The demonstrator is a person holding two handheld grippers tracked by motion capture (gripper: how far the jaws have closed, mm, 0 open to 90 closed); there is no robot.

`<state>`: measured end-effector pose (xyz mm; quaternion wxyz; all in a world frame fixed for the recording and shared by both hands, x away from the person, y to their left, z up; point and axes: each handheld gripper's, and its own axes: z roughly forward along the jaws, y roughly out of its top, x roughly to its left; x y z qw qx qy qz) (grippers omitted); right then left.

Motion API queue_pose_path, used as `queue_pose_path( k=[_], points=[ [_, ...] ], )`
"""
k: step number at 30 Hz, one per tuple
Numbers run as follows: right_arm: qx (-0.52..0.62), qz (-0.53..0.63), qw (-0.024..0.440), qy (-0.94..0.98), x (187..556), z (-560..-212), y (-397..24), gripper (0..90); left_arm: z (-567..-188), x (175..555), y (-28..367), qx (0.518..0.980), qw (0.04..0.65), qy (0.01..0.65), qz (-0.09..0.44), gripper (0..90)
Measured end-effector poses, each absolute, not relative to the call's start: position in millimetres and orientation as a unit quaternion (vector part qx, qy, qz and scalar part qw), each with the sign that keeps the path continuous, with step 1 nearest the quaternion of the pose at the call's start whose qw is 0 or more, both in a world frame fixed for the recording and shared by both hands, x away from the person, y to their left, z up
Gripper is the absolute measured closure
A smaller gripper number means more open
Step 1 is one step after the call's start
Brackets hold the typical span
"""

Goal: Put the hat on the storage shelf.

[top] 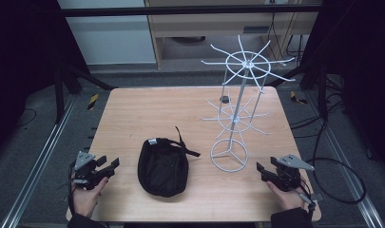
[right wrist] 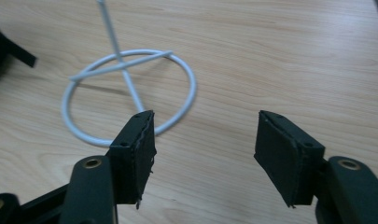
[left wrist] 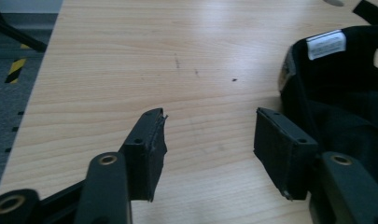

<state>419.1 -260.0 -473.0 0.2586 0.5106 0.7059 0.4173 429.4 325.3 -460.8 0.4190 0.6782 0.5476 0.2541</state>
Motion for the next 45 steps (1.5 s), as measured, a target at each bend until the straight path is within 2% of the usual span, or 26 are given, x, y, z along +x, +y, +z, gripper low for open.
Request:
queue_pose_path(
  k=[11, 20, 34, 45],
  points=[
    [0.471, 0.44, 0.231, 0.729, 412.0, -462.7, -227.2, 49.2, -452.9, 420.6, 310.9, 0.686, 0.433, 0.536, 0.234, 55.1],
    [0.424, 0.467, 0.2, 0.75, 404.0, -452.4, -191.5, 56.5, -448.8, 419.6, 302.0, 0.692, 0.441, 0.524, 0.228, 57.4],
    [0.383, 0.477, 0.177, 0.771, 404.3, -447.6, -147.5, 57.5, -453.1, 426.7, 271.7, 0.723, 0.428, 0.497, 0.218, 55.9],
    [0.359, 0.488, 0.152, 0.781, 408.8, -449.3, -109.3, 52.6, -463.8, 442.5, 255.7, 0.739, 0.403, 0.492, 0.224, 53.5]
  ],
)
